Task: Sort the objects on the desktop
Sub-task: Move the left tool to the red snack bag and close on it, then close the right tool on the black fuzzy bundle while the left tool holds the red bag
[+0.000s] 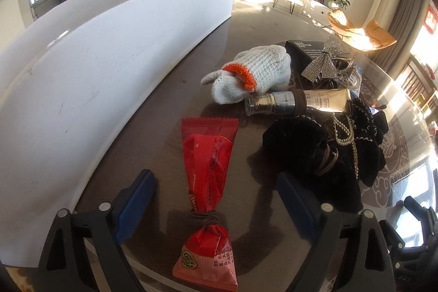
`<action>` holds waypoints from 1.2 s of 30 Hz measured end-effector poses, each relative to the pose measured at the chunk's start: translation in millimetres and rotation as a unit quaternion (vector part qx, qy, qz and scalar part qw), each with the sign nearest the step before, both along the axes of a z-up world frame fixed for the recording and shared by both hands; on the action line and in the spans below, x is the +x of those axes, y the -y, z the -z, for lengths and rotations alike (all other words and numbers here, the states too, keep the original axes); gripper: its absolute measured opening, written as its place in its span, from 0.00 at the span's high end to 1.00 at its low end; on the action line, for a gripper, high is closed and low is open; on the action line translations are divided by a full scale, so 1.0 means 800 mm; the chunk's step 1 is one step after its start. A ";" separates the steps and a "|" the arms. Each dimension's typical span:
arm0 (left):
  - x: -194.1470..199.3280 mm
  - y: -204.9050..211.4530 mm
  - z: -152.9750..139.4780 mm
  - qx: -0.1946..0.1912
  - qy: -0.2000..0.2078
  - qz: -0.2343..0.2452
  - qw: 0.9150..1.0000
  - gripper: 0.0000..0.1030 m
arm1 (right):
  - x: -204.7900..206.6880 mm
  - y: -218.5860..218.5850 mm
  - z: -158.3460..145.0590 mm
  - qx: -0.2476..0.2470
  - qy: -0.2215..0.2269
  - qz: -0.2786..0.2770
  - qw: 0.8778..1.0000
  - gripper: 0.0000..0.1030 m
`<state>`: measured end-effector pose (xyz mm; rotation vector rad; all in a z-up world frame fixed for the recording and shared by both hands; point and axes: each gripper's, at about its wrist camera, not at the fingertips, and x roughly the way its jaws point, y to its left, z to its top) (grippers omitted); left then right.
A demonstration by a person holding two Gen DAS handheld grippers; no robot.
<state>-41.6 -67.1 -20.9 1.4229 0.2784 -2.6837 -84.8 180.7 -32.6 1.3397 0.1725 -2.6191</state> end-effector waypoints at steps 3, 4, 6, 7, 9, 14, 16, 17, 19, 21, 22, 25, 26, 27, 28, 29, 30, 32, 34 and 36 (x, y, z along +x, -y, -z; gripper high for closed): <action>0.004 0.003 -0.003 0.030 -0.015 0.009 0.999 0.65 | 0.000 0.000 0.000 0.000 0.000 0.000 1.000 0.00; 0.005 0.003 -0.003 0.035 -0.015 0.011 0.999 0.71 | 0.000 0.000 0.000 0.000 0.000 0.000 1.000 0.00; 0.005 -0.001 -0.004 0.039 -0.017 0.018 0.999 0.71 | 0.000 0.000 0.000 0.000 0.000 0.000 1.000 0.00; 0.005 -0.005 -0.004 0.035 -0.017 0.023 0.999 0.71 | 0.000 0.000 0.000 0.000 0.000 0.000 1.000 0.00; 0.004 -0.013 -0.005 0.022 -0.017 0.028 0.999 0.71 | 0.000 0.001 0.000 -0.006 -0.001 -0.004 1.000 0.00; 0.008 -0.015 -0.009 0.013 -0.027 0.016 0.999 0.72 | 0.016 0.015 -0.021 -0.100 -0.020 -0.097 0.990 0.00; 0.012 -0.005 -0.009 0.017 -0.034 0.000 0.999 0.72 | 0.011 0.037 -0.032 -0.122 -0.016 -0.125 0.985 0.00; 0.012 0.000 -0.009 0.018 -0.036 -0.009 0.999 0.72 | 0.005 0.052 -0.037 -0.128 -0.013 -0.140 0.982 0.01; 0.014 0.009 -0.010 0.026 -0.038 -0.022 0.999 0.72 | -0.002 0.084 -0.047 -0.134 -0.022 -0.187 0.973 0.05; 0.013 0.016 -0.008 0.036 -0.034 -0.030 0.998 0.72 | -0.008 0.123 -0.052 -0.097 -0.046 -0.234 0.966 0.06; 0.011 0.019 -0.007 0.040 -0.031 -0.033 0.998 0.72 | -0.012 0.140 -0.051 -0.076 -0.053 -0.253 0.963 0.10; 0.007 0.024 -0.001 0.045 -0.022 -0.037 0.998 0.72 | -0.039 0.179 -0.040 -0.033 -0.035 -0.293 0.955 0.28; 0.007 0.023 0.000 0.044 -0.023 -0.036 0.998 0.72 | -0.048 0.190 -0.035 -0.019 -0.025 -0.304 0.952 0.30; 0.007 0.022 0.000 0.041 -0.023 -0.036 0.998 0.72 | -0.050 0.197 -0.033 -0.005 -0.032 -0.314 0.949 0.31; 0.006 0.021 0.000 0.038 -0.023 -0.034 0.998 0.72 | -0.052 0.203 -0.032 0.010 -0.034 -0.322 0.946 0.32; 0.005 0.019 0.000 0.038 -0.023 -0.030 0.999 0.72 | -0.053 0.207 -0.031 0.018 -0.035 -0.325 0.945 0.32; 0.005 0.017 0.000 0.036 -0.023 -0.026 0.999 0.72 | -0.055 0.209 -0.031 0.019 -0.032 -0.327 0.944 0.35; 0.003 0.012 0.000 0.033 -0.022 -0.017 0.999 0.72 | -0.054 0.206 -0.032 0.020 -0.031 -0.323 0.946 0.52; 0.003 0.006 0.000 0.028 -0.022 -0.006 0.999 0.72 | -0.052 0.195 -0.034 0.009 -0.027 -0.315 0.949 0.61; 0.002 -0.002 0.000 0.021 -0.021 0.006 1.000 0.72 | -0.049 0.180 -0.034 -0.006 -0.013 -0.312 0.950 0.70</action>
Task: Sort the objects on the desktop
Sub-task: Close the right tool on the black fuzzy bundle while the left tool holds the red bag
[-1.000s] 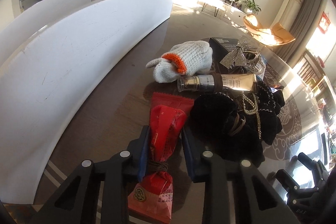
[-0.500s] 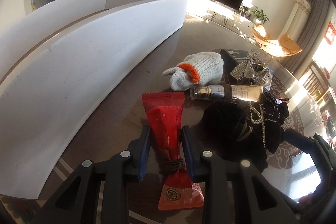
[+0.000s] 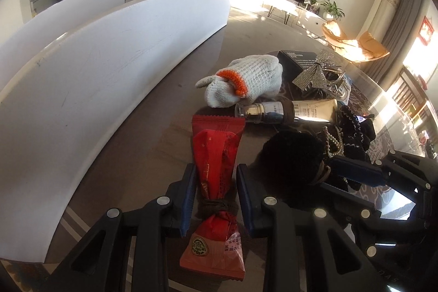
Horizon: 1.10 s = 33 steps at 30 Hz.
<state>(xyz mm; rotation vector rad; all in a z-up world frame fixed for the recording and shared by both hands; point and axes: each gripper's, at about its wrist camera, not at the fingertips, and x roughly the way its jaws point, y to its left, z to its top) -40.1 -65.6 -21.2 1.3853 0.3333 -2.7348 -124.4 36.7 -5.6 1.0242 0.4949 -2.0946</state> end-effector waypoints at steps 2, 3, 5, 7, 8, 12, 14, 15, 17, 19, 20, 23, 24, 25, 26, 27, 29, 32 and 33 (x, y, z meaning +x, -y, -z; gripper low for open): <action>-0.001 -0.006 0.000 -0.009 0.000 0.006 1.000 0.72 | 0.007 -0.012 0.001 0.001 0.005 0.004 1.000 0.70; 0.001 -0.007 0.000 -0.012 0.000 0.007 1.000 0.72 | 0.012 -0.018 0.000 -0.003 0.005 0.009 1.000 0.70; 0.000 -0.008 -0.001 -0.013 -0.001 0.007 1.000 0.72 | 0.016 -0.030 -0.005 -0.016 0.013 0.018 1.000 0.70; 0.001 -0.007 -0.001 -0.010 -0.002 0.006 1.000 0.72 | 0.020 -0.030 -0.009 -0.020 0.014 0.017 1.000 0.69; 0.001 -0.007 -0.002 -0.009 -0.002 0.006 1.000 0.72 | 0.022 -0.028 -0.010 -0.018 0.014 0.013 1.000 0.69; 0.003 -0.006 -0.001 -0.004 -0.002 0.005 1.000 0.72 | 0.025 -0.027 -0.008 -0.011 0.014 0.007 1.000 0.59; 0.004 -0.009 0.000 -0.005 -0.002 0.005 1.000 0.72 | 0.026 -0.029 -0.001 -0.007 0.018 0.004 1.000 0.44; -0.001 -0.011 -0.002 -0.005 -0.002 0.006 1.000 0.72 | 0.027 -0.026 0.001 -0.004 0.015 -0.001 1.000 0.41; 0.001 -0.008 -0.002 -0.006 -0.001 0.007 1.000 0.72 | 0.032 -0.017 0.007 0.017 0.006 -0.009 1.000 0.42; 0.002 -0.006 -0.002 0.005 -0.002 0.015 1.000 0.72 | 0.034 -0.015 0.016 0.029 0.014 -0.010 0.999 0.66; 0.002 -0.007 -0.002 0.012 -0.002 0.023 1.000 0.72 | 0.035 -0.018 0.019 0.030 0.016 -0.006 0.999 0.66; 0.004 -0.021 -0.002 0.032 0.001 0.068 0.997 0.72 | 0.039 -0.049 0.016 0.020 0.019 0.030 0.999 0.66; 0.004 -0.031 -0.001 0.036 0.002 0.090 0.995 0.72 | 0.041 -0.066 0.014 0.011 0.024 0.048 0.998 0.66; 0.006 -0.041 -0.001 0.038 0.003 0.112 0.993 0.72 | 0.044 -0.087 0.012 0.001 0.031 0.068 0.997 0.66; 0.007 -0.053 -0.002 0.036 0.004 0.134 0.990 0.72 | 0.048 -0.109 0.011 -0.005 0.035 0.091 0.995 0.66; 0.008 -0.065 -0.002 0.030 0.002 0.153 0.988 0.72 | 0.054 -0.132 0.009 -0.010 0.035 0.113 0.993 0.66; 0.012 -0.086 -0.003 -0.002 -0.001 0.167 0.986 0.70 | 0.069 -0.175 0.006 -0.018 0.034 0.149 0.988 0.66; 0.016 -0.102 -0.004 -0.039 -0.001 0.174 0.984 0.45 | 0.082 -0.219 0.001 -0.014 0.022 0.189 0.982 0.41; 0.015 -0.104 -0.004 -0.052 0.000 0.169 0.984 0.27 | 0.083 -0.227 0.002 -0.013 0.023 0.196 0.980 0.17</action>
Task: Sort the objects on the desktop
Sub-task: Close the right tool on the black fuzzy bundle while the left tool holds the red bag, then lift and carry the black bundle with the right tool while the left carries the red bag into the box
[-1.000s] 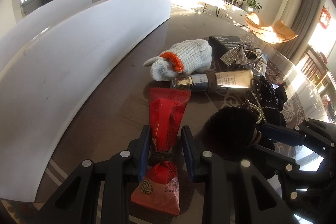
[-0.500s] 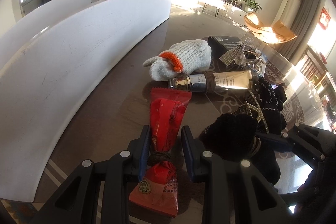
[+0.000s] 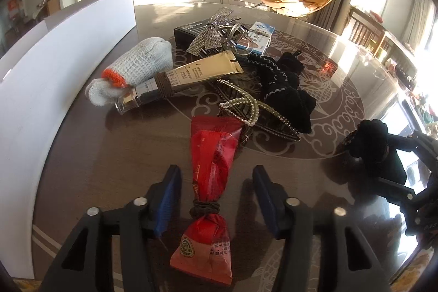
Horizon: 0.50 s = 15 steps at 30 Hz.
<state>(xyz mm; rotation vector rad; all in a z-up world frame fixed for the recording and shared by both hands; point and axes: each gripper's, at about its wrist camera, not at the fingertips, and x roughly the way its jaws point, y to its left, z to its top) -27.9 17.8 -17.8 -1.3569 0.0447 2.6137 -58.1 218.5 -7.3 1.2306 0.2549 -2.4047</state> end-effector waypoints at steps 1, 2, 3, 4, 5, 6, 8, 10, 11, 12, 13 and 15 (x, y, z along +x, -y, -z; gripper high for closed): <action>0.002 0.000 -0.002 -0.011 -0.005 -0.005 1.000 0.23 | -0.001 -0.006 0.001 0.003 0.000 0.005 1.000 0.07; 0.003 0.001 -0.004 -0.015 -0.008 -0.008 1.000 0.22 | 0.000 -0.009 0.003 0.008 -0.005 0.007 1.000 0.07; 0.002 0.004 -0.005 -0.011 -0.004 -0.008 1.000 0.22 | 0.001 -0.008 0.006 0.013 -0.008 0.005 1.000 0.07; -0.001 0.006 -0.003 -0.008 0.003 -0.010 1.000 0.22 | 0.001 -0.006 0.012 0.019 -0.005 0.002 1.000 0.07; -0.003 0.008 -0.001 -0.007 0.010 -0.014 1.000 0.22 | -0.006 -0.002 0.017 0.022 0.001 0.000 1.000 0.07; -0.004 0.009 -0.001 -0.007 0.011 -0.018 1.000 0.22 | -0.007 0.000 0.022 0.023 0.006 0.000 1.000 0.06; -0.003 0.011 0.002 -0.007 0.011 -0.019 1.000 0.21 | -0.002 0.004 0.028 0.021 -0.002 -0.001 1.000 0.04; -0.002 0.007 0.005 -0.019 0.011 -0.015 1.000 0.20 | -0.002 0.011 0.029 0.021 -0.004 -0.003 1.000 0.03; -0.001 0.004 0.006 -0.028 0.012 -0.012 0.999 0.17 | -0.002 0.014 0.030 0.021 -0.004 -0.002 1.000 0.03; -0.002 -0.001 0.008 -0.037 0.013 -0.008 0.999 0.10 | -0.002 0.014 0.031 0.021 -0.004 0.000 1.000 0.01; -0.004 -0.003 0.009 -0.039 0.013 -0.006 0.999 0.08 | -0.002 0.015 0.032 0.022 -0.004 0.002 1.000 0.00; -0.005 -0.001 0.010 -0.035 0.016 -0.007 0.999 0.06 | -0.002 0.015 0.032 0.021 -0.004 0.003 1.000 0.00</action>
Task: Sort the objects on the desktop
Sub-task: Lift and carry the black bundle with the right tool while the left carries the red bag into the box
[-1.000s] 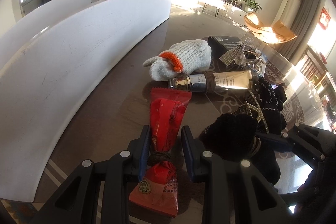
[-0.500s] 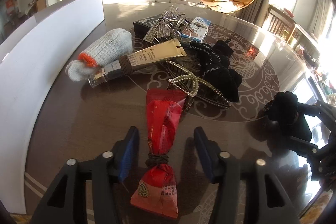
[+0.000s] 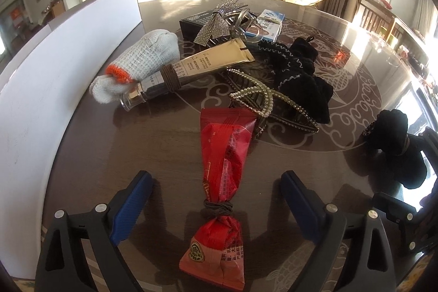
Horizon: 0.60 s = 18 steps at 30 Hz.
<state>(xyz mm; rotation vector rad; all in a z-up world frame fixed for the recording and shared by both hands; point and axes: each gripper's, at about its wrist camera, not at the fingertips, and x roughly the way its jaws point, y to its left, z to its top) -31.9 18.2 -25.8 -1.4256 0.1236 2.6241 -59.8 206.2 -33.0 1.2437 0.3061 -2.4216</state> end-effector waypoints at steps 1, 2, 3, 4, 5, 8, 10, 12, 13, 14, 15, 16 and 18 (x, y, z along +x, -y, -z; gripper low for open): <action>0.000 0.001 0.000 -0.001 0.001 -0.001 1.000 0.05 | 0.000 0.000 0.000 0.000 0.000 0.000 1.000 0.00; 0.000 0.002 0.001 -0.002 0.001 -0.003 1.000 0.03 | 0.000 0.000 0.001 0.000 0.000 0.000 1.000 0.00; 0.000 0.002 0.002 -0.002 0.001 -0.004 1.000 0.02 | 0.000 0.000 0.001 0.000 0.000 0.000 1.000 0.00; 0.000 0.003 0.002 -0.002 0.002 -0.006 1.000 0.01 | -0.001 0.000 0.001 0.000 0.000 0.000 1.000 0.00; -0.001 0.004 0.003 -0.002 0.003 -0.007 1.000 0.00 | -0.001 0.000 0.000 0.000 0.000 0.000 1.000 0.00; 0.000 0.004 0.004 -0.002 0.004 -0.007 1.000 0.00 | 0.000 0.000 0.000 0.000 0.000 0.000 1.000 0.00; 0.000 0.005 0.005 -0.002 0.004 -0.008 1.000 0.00 | 0.000 0.000 0.000 0.000 0.000 0.000 1.000 0.00; 0.000 0.005 0.005 -0.002 0.004 -0.008 1.000 0.00 | -0.001 0.000 0.000 0.000 0.000 0.000 1.000 0.00; 0.001 0.005 0.005 -0.002 0.004 -0.009 1.000 0.00 | -0.001 0.000 0.000 0.000 0.000 0.000 1.000 0.00; 0.001 0.005 0.005 -0.002 0.005 -0.009 1.000 0.00 | -0.001 0.000 0.000 0.000 0.000 0.000 1.000 0.00; 0.002 0.006 0.005 -0.002 0.005 -0.009 1.000 0.00 | -0.001 0.000 0.000 0.000 0.000 0.000 1.000 0.00; 0.002 0.006 0.004 -0.002 0.005 -0.009 1.000 0.00 | -0.001 0.000 0.000 0.000 0.000 0.000 1.000 0.00; 0.002 0.006 0.004 -0.002 0.005 -0.009 1.000 0.00 | -0.001 0.001 0.000 0.000 0.000 0.000 1.000 0.00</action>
